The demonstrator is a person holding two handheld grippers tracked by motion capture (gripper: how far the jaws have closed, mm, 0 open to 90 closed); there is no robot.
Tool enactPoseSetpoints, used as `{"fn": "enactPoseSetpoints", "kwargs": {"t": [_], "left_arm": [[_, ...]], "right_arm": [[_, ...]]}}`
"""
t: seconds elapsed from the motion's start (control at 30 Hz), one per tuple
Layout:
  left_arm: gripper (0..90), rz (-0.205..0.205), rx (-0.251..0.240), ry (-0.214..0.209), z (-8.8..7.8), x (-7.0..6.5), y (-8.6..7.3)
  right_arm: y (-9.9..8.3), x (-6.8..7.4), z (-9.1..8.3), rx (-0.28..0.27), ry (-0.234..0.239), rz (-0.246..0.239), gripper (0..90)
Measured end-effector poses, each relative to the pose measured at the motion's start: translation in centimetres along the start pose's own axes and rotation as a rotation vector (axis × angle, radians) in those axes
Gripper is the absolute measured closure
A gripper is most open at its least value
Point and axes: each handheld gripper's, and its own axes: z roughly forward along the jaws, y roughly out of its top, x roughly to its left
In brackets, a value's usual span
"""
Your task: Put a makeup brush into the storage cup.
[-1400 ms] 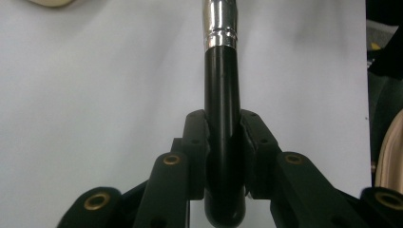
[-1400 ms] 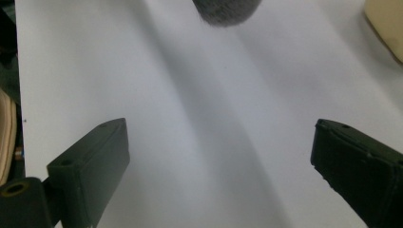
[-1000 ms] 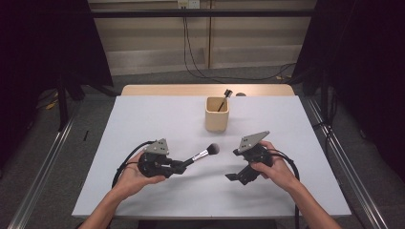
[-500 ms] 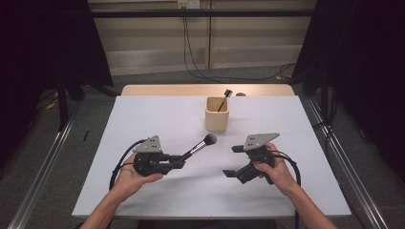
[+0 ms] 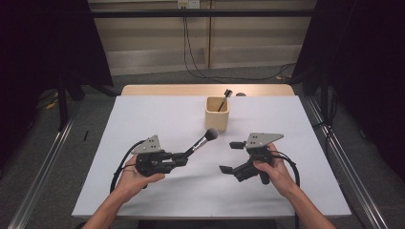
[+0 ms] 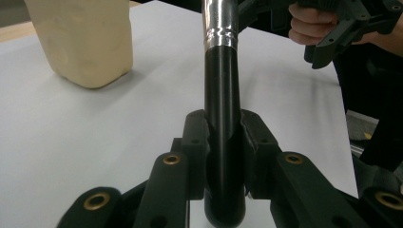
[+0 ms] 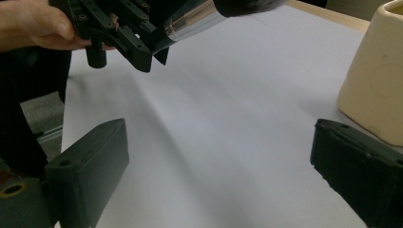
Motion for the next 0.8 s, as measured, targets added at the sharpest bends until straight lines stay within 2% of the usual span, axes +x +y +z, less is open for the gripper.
{"fn": "enactPoseSetpoints", "kwargs": {"t": [0.1, 0.13, 0.17, 0.27, 0.3, 0.5, 0.6, 0.8], "left_arm": [[74.4, -0.001, -0.015, 0.001, 0.0, 0.0, 0.1], [74.5, 0.016, -0.012, 0.004, 0.0, 0.0, 0.1], [74.5, 0.015, -0.016, 0.002, 0.0, -0.1, 0.1], [74.4, 0.013, -0.034, 0.002, -0.1, 0.0, 0.2], [74.5, 0.020, -0.034, 0.005, -0.1, 0.0, 0.3], [74.5, 0.024, -0.050, 0.019, -0.2, -0.2, 0.5], [74.4, 0.021, -0.058, 0.021, -0.2, -0.2, 0.7], [74.4, 0.027, -0.072, 0.018, 0.0, -0.3, 1.2]], "right_arm": [[0.1, 0.1, 0.1, -0.021, -0.006, -0.001, 5.1], [0.1, 0.2, 0.1, -0.029, -0.003, 0.001, 5.1], [0.2, 0.2, 0.1, -0.040, 0.010, 0.003, 5.0], [0.3, 0.3, 0.1, -0.080, -0.002, -0.008, 4.9], [0.4, 0.3, 0.1, -0.092, 0.008, -0.011, 4.3], [0.9, 0.5, 0.1, -0.156, -0.017, -0.024, 4.0], [1.3, 0.6, 0.1, -0.181, 0.016, -0.018, 2.9], [1.9, 1.0, 0.8, -0.199, 0.044, -0.039, 2.5]]}}
